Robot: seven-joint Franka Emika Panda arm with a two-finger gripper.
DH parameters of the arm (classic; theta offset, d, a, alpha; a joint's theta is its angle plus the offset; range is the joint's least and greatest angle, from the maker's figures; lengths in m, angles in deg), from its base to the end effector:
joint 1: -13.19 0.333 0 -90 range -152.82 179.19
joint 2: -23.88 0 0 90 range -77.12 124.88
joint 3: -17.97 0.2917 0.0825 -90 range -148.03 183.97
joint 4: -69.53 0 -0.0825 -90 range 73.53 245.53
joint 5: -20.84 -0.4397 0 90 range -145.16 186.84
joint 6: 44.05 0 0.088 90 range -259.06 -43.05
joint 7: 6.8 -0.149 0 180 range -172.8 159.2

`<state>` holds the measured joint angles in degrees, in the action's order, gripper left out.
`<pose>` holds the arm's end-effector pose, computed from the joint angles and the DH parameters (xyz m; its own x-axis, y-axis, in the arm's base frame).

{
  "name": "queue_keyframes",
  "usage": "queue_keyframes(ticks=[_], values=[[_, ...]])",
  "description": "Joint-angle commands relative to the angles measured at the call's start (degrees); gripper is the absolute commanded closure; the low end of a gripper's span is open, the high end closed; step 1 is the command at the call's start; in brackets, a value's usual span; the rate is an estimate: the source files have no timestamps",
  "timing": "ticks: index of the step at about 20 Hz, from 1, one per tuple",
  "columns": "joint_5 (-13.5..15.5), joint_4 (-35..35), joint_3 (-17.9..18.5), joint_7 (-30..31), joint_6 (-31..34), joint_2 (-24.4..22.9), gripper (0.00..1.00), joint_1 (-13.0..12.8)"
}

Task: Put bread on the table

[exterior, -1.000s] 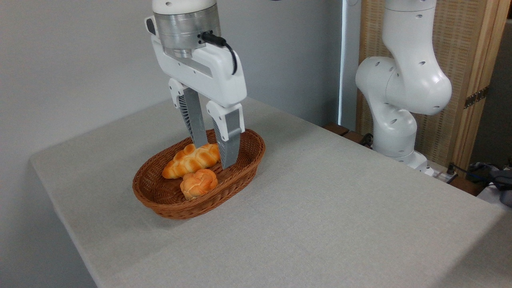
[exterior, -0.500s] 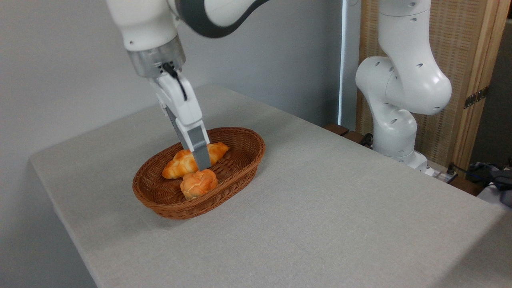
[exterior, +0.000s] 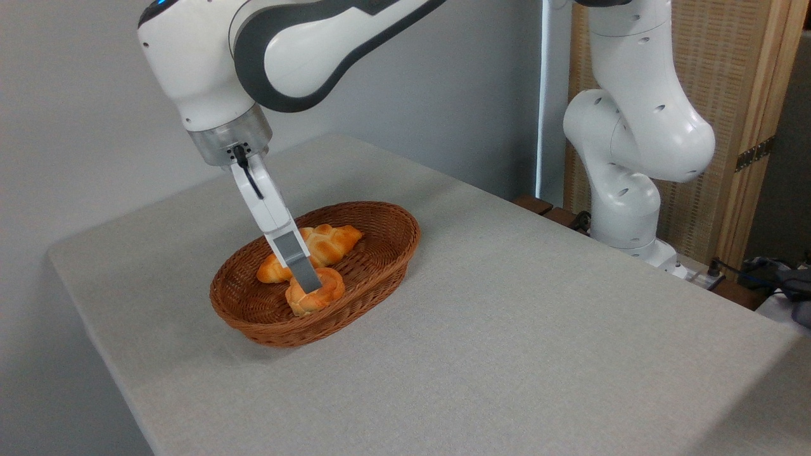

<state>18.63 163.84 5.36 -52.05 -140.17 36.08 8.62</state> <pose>0.6212 -0.1802 0.3954 0.4468 -0.8870 -0.1168 -0.8784 -0.4597 0.1308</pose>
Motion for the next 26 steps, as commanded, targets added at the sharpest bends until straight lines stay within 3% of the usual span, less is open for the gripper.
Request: queue_keyframes(ticks=[1,6,14,17,19,21,26], values=[[-1.30,-0.44,-0.14,-0.81,-0.56,0.97,0.00,-1.05],[-2.97,-0.44,-0.14,-0.11,-0.56,2.39,0.00,-3.17],[-5.26,-0.44,-0.05,1.03,-1.70,4.67,0.00,-4.31],[-7.89,-0.44,-0.14,4.19,-2.05,5.20,0.01,-5.10],[-9.82,-0.44,-0.14,6.74,-2.05,5.46,0.20,-5.80],[-9.48,-0.44,-0.05,7.10,-2.05,5.20,0.50,-5.81],[-9.13,-0.44,-0.05,7.45,-1.79,5.02,0.51,-5.81]])
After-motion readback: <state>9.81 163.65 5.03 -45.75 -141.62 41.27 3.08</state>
